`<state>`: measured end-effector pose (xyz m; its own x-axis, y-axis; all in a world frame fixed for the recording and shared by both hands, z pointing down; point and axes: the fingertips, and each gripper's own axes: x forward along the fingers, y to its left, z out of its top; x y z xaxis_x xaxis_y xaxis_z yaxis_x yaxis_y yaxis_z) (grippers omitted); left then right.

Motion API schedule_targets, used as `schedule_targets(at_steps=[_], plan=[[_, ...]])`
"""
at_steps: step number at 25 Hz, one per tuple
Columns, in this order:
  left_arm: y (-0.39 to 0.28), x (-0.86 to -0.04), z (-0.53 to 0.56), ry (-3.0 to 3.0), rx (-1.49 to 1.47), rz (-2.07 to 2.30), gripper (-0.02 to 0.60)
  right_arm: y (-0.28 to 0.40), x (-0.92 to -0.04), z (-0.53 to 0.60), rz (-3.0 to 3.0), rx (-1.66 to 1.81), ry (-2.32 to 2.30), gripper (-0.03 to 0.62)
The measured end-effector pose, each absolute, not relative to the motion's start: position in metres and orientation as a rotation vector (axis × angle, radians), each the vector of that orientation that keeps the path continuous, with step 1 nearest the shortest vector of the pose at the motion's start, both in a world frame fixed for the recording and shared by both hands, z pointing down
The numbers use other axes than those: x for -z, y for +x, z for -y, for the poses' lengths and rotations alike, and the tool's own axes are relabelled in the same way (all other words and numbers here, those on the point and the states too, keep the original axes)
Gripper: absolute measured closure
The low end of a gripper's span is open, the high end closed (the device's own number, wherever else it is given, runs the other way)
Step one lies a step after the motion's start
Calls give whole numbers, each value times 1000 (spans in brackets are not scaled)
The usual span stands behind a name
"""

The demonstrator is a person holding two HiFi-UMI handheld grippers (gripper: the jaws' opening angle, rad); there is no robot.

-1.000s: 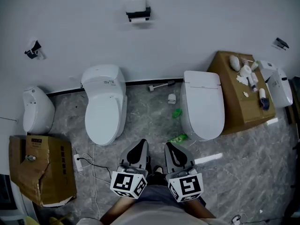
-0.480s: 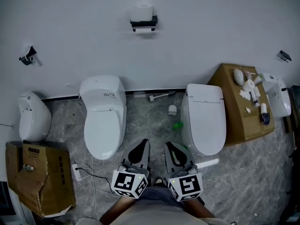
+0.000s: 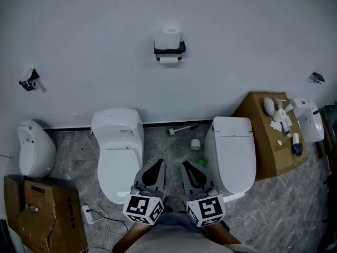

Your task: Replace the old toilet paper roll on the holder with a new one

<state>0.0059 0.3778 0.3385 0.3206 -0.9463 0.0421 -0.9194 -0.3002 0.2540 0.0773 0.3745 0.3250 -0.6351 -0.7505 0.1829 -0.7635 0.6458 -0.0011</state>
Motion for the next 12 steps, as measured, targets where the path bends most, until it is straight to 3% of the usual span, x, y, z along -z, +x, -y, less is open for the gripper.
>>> schedule_targets(at_steps=[12], plan=[[-29,-333,-347,2355,231,1648,577,41,-309,-347,2709,-79,1247,577]])
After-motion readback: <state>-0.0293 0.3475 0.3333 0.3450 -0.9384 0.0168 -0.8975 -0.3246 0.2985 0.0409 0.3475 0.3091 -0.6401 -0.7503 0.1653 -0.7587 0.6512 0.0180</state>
